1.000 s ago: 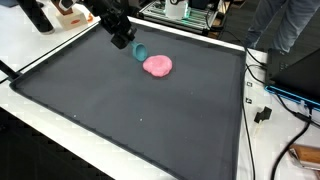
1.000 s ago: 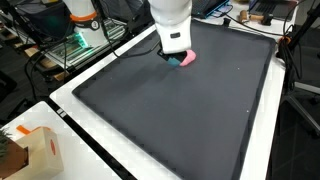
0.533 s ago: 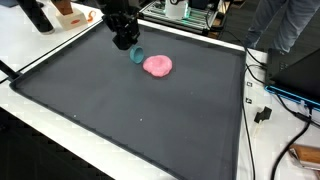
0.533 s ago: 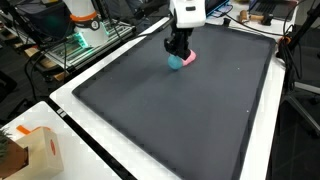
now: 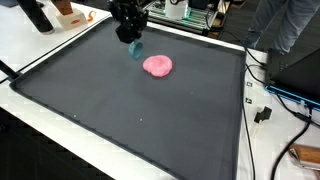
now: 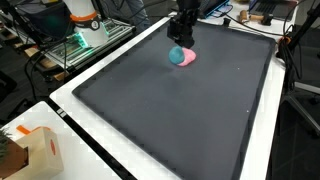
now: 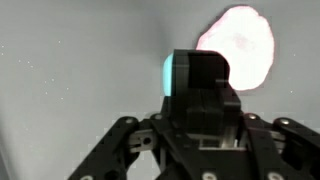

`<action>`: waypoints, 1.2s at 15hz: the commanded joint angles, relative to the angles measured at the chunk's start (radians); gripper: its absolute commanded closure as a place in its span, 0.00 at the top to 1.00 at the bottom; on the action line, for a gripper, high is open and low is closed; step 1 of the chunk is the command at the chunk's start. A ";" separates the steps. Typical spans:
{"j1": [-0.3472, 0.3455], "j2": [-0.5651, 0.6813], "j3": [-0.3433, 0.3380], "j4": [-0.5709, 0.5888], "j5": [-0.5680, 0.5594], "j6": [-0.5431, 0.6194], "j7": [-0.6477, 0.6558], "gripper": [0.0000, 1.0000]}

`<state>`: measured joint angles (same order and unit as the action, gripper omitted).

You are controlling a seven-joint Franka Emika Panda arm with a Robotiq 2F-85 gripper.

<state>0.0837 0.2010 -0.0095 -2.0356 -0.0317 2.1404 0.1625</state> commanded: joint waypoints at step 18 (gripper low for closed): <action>0.230 0.026 0.107 0.012 -0.609 -0.203 0.526 0.25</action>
<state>0.2606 0.1938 0.0764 -2.0462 -0.5119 2.0310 0.5646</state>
